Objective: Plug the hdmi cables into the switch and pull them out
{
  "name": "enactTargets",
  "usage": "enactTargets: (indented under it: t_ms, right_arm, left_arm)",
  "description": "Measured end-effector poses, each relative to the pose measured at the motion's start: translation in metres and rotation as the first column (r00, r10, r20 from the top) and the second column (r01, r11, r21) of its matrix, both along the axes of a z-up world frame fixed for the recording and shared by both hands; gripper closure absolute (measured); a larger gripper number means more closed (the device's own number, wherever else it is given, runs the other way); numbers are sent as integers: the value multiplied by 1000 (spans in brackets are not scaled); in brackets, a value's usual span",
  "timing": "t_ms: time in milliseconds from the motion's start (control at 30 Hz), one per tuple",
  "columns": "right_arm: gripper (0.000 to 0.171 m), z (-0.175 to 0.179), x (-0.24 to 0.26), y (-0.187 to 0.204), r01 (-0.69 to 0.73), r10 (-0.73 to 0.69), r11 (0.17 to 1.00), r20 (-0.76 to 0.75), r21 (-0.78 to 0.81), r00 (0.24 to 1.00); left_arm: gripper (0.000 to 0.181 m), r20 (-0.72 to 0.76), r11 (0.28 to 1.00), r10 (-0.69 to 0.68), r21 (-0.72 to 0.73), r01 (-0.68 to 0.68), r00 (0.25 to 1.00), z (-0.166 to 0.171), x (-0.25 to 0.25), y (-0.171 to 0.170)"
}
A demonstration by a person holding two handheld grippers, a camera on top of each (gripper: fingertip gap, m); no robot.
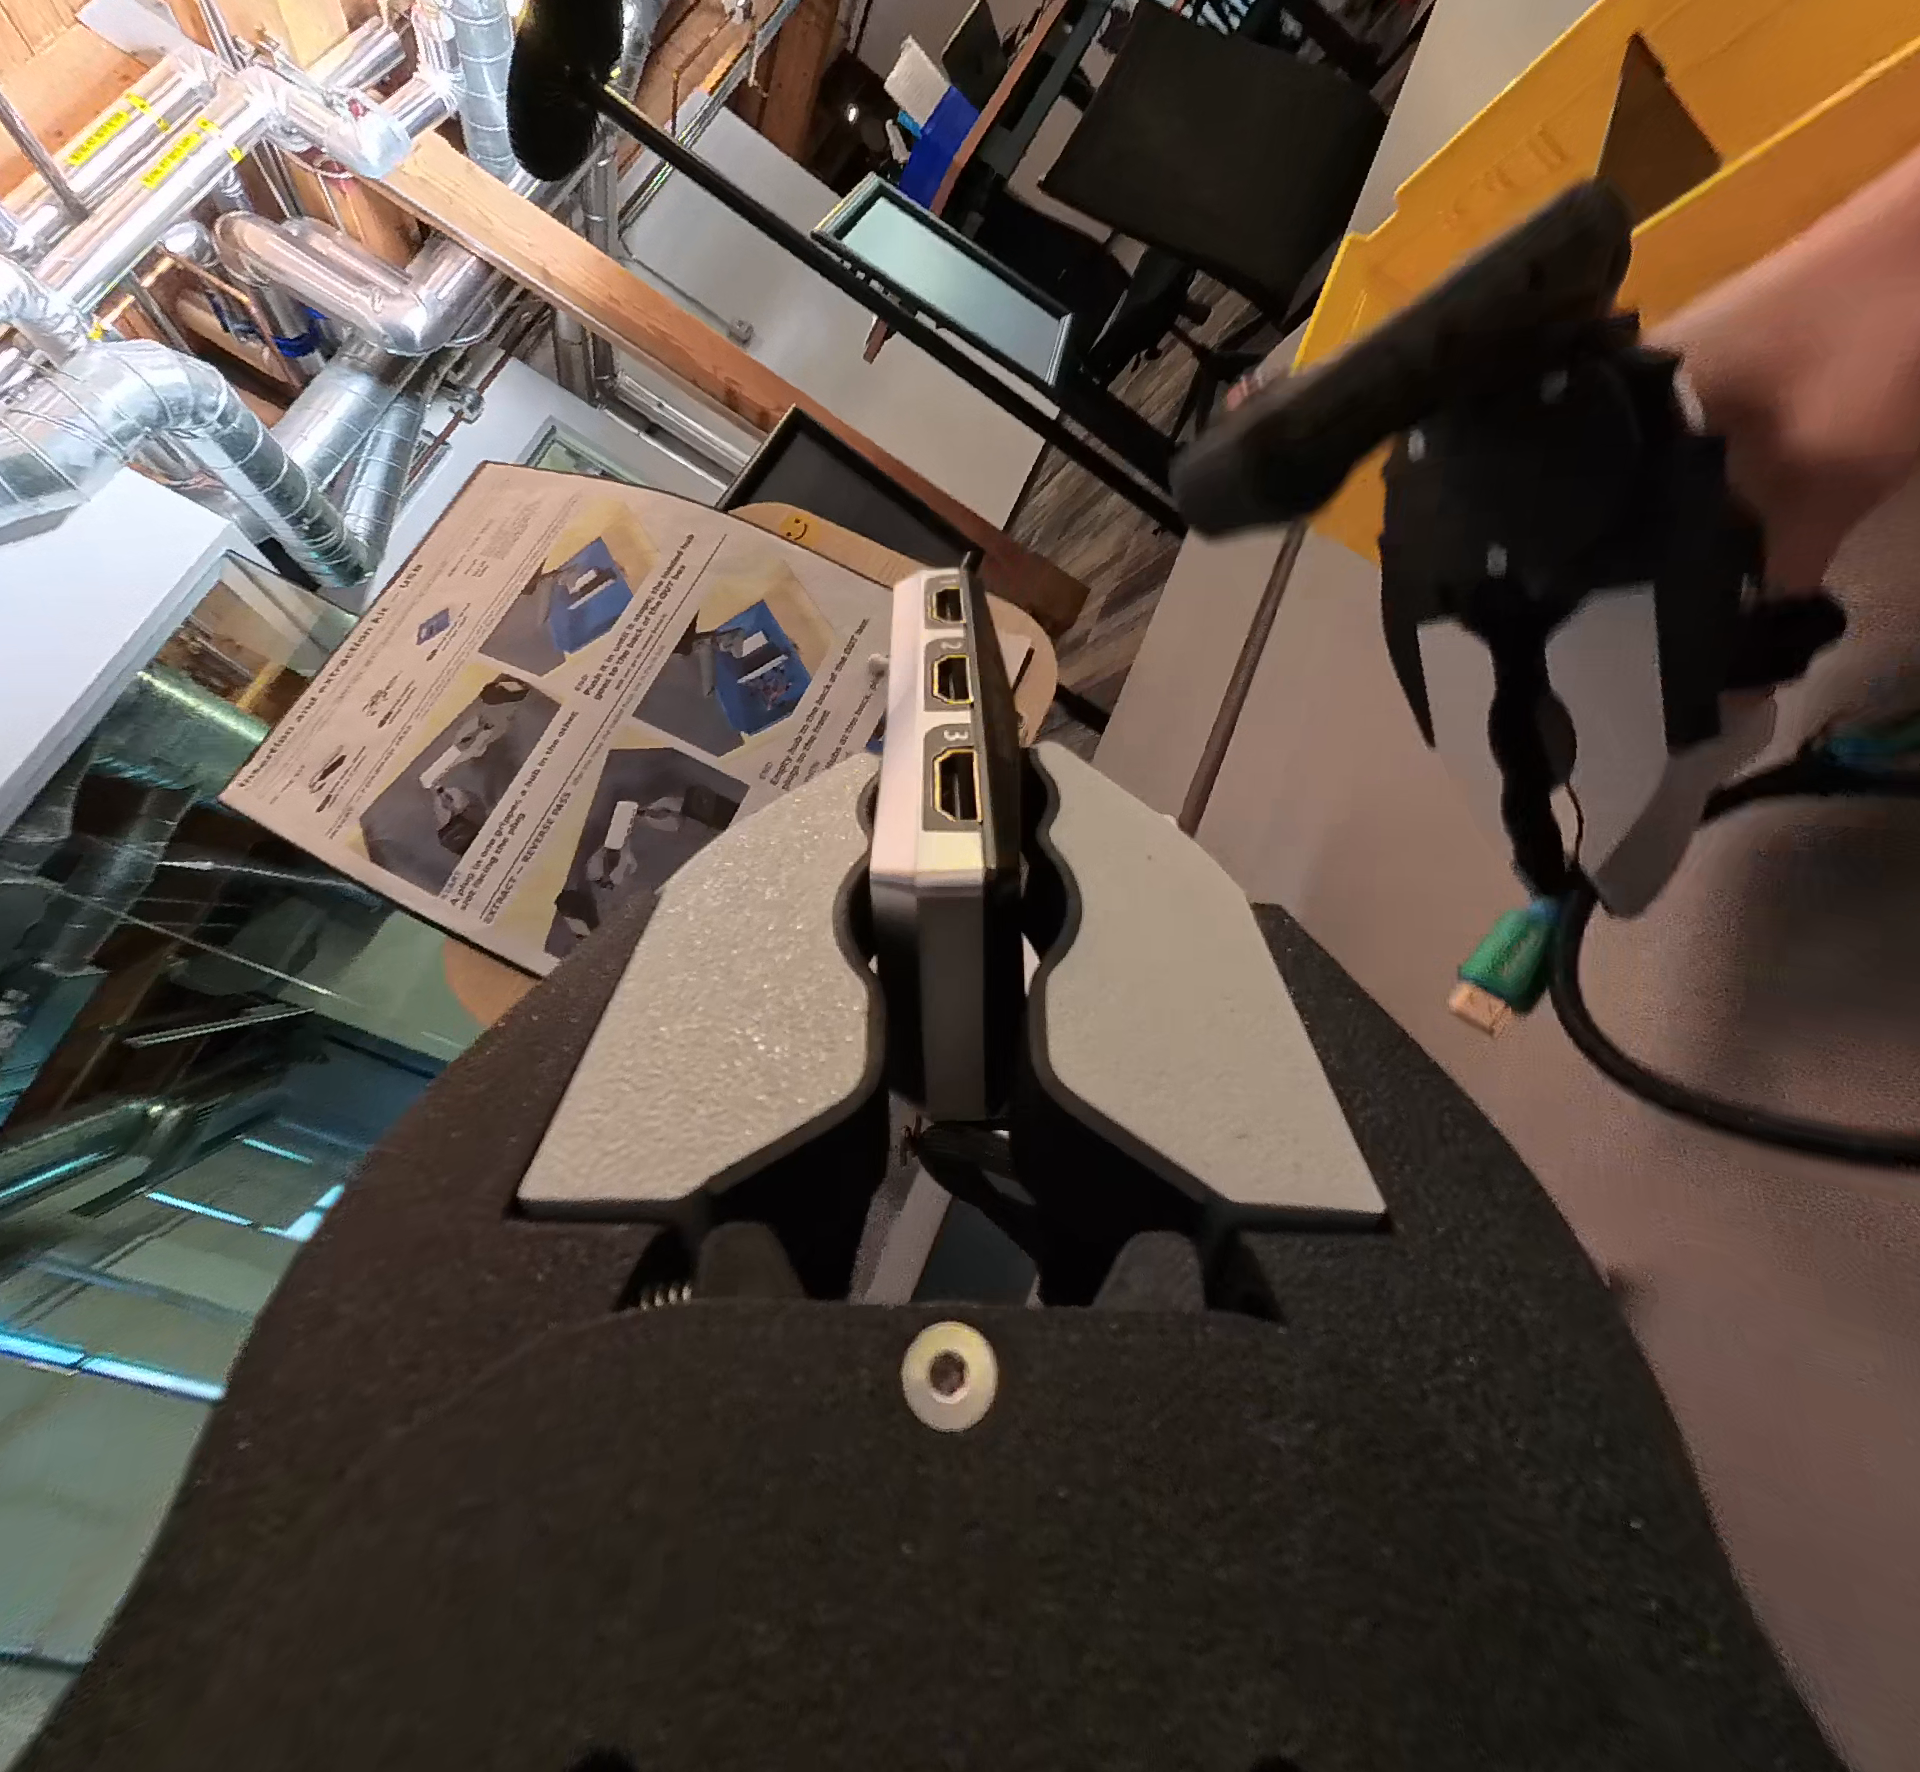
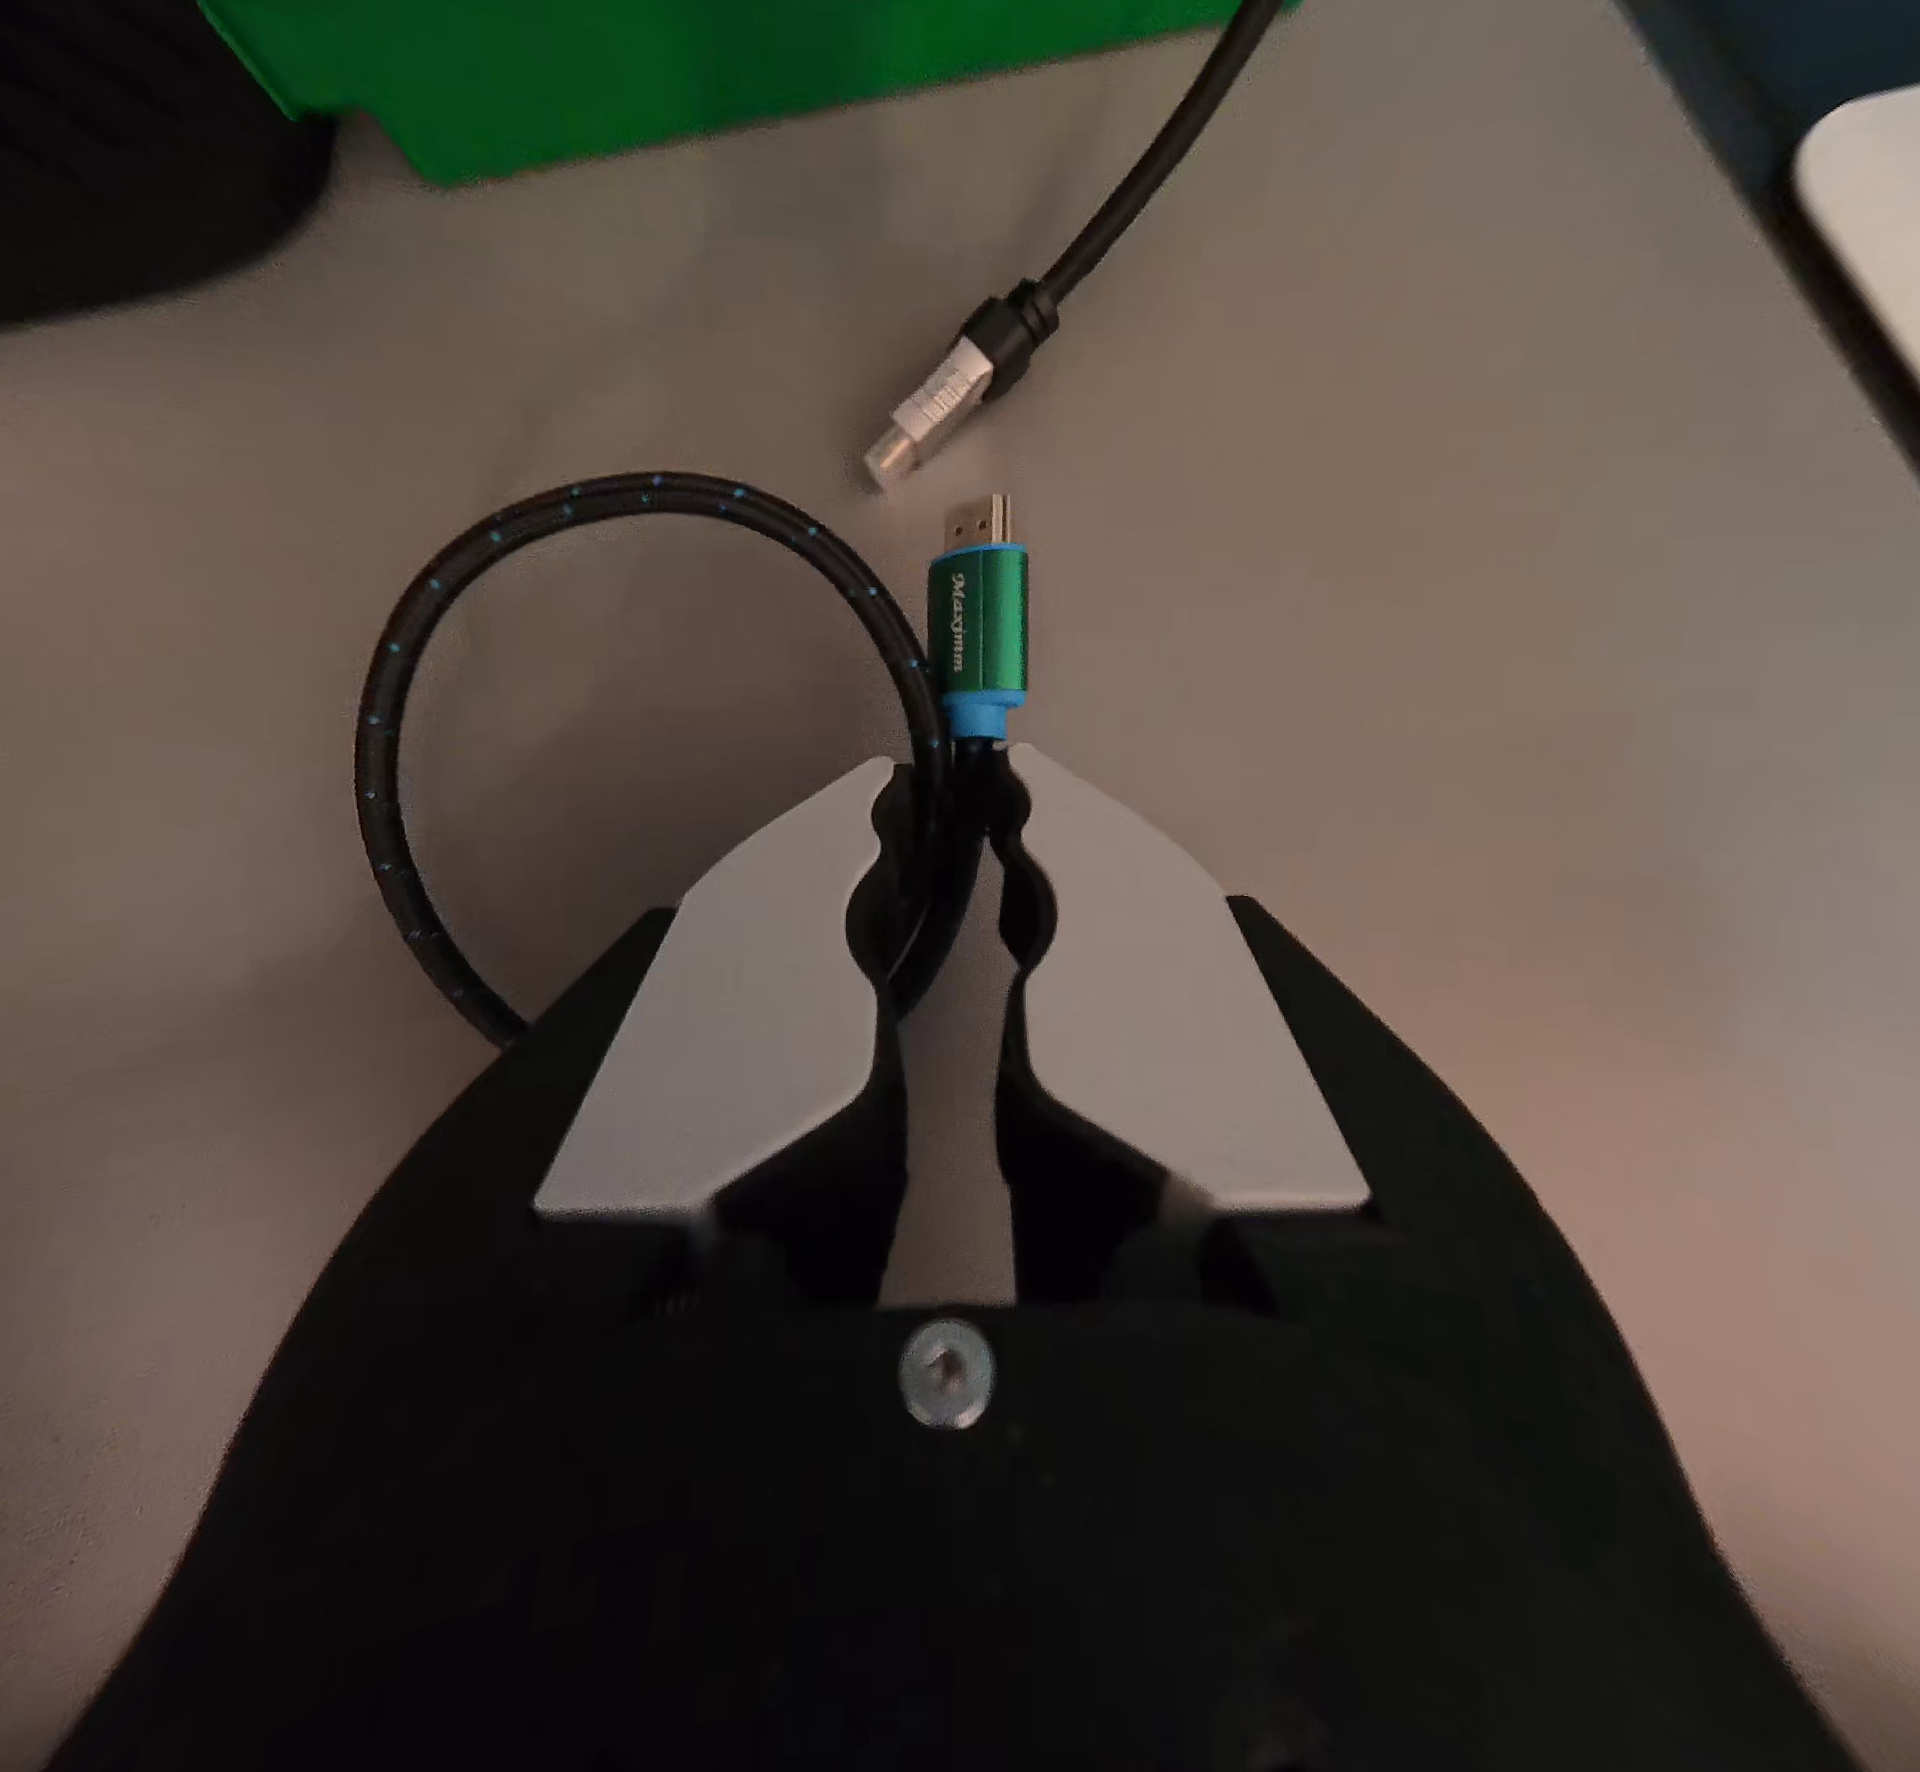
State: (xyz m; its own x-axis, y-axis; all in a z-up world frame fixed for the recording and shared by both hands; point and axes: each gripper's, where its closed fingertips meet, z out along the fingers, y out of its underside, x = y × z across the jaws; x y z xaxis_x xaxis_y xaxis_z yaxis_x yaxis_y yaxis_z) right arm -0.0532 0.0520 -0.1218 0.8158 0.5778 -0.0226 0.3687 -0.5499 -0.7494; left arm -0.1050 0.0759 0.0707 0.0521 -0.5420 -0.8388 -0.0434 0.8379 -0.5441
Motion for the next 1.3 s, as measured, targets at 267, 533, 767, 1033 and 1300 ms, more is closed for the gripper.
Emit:
enactTargets:
  t_ms: [267, 533, 767, 1033, 1300]
  right_arm:
    - [157, 115, 10, -35, 26, -9, 974, -75, 226, 997]
    - [157, 148, -20, -56, 28, -30, 981, 5, 189, 1000]
    - [158, 145, -23, -58, 59, -50, 992, -87, 110, 995]
    - [158, 143, -26, -56, 42, -27, 997, -221, 63, 975]
    - [158, 139, -27, -55, 73, -71, 997, -279, -4, 957]
  left_arm:
    - [159, 18, 990, 85, 115, -87, 996, -9, 9, 5]
    - [158, 38, 908, 196, 372, -196, 980, -27, 23, -3]
    - [158, 118, 840, 206, 488, -238, 971, -29, 29, -16]
    - [158, 182, 799, 210, 535, -276, 961, -23, 27, -18]
    - [158, 193, 745, 228, 596, -299, 954, -27, 28, -17]
